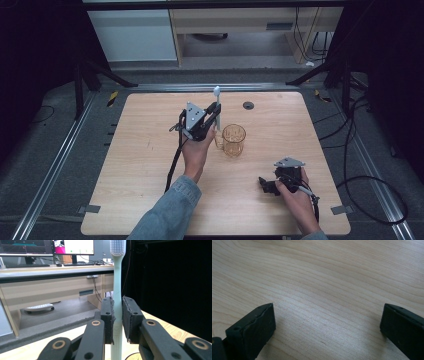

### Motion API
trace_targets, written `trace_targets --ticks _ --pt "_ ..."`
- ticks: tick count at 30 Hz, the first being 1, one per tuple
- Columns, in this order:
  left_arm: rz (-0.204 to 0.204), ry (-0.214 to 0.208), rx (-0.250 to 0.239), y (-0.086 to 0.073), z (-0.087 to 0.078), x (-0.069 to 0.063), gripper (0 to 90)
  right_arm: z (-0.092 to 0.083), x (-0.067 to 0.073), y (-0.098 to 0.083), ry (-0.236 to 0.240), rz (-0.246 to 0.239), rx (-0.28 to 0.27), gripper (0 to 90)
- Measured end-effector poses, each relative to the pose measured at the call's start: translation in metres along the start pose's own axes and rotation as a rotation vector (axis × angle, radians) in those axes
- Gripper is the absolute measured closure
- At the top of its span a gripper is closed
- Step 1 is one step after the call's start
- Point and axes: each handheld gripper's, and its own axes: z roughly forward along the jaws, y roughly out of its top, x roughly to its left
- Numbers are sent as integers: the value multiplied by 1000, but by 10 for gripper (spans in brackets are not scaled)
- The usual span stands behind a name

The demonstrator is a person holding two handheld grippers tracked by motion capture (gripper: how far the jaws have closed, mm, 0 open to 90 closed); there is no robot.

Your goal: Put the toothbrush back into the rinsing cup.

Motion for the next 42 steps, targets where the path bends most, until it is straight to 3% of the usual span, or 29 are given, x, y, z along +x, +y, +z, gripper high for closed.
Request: trace_targets --ticks 21,42 --pt "4 -11 13 -15 8 -3 788 0 0 0 6 -7 1 5" --pt "-10 22 24 -42 8 -3 787 0 0 0 14 -16 0 4"
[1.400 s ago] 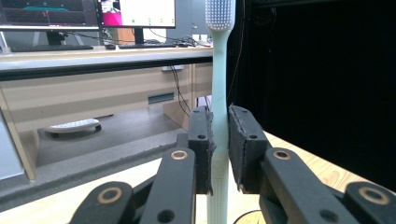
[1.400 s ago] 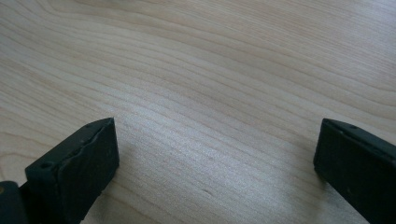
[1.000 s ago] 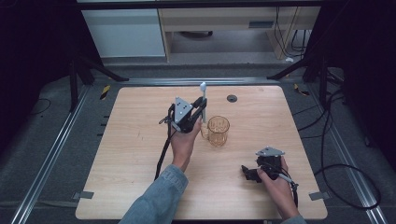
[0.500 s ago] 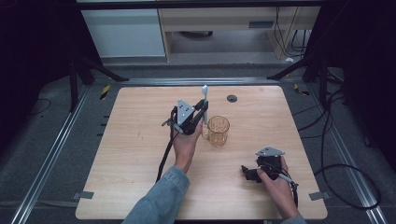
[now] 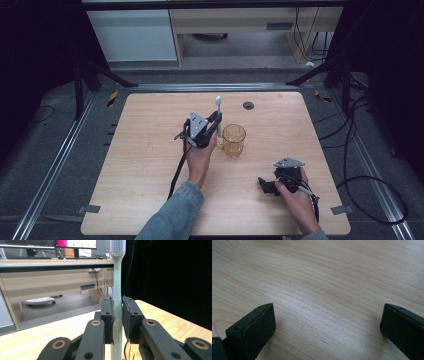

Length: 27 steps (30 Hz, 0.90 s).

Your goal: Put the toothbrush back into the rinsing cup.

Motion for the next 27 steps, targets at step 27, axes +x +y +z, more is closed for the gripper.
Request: trace_targets --ticks 27 --pt "10 0 32 -11 -1 2 787 0 0 0 2 2 -1 5"
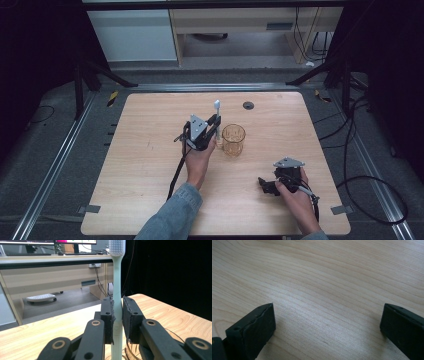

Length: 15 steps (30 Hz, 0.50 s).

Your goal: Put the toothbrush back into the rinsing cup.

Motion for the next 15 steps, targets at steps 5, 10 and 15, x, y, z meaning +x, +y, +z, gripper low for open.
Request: trace_targets --ticks 5,10,15 --pt "-11 4 4 -3 0 1 786 0 0 0 0 0 0 4" --pt "-2 3 11 -6 0 1 787 0 0 0 0 0 0 4" --pt "-9 4 13 -7 -1 1 787 0 0 0 0 0 0 4"
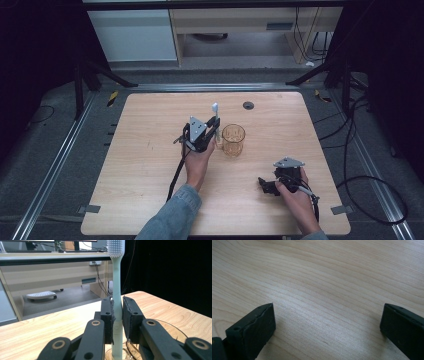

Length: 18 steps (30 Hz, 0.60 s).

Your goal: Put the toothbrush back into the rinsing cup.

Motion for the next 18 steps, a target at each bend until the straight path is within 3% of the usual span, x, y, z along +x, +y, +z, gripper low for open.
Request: trace_targets --ticks 18 --pt "1 -5 27 -11 -1 1 787 0 0 0 0 -1 0 5"
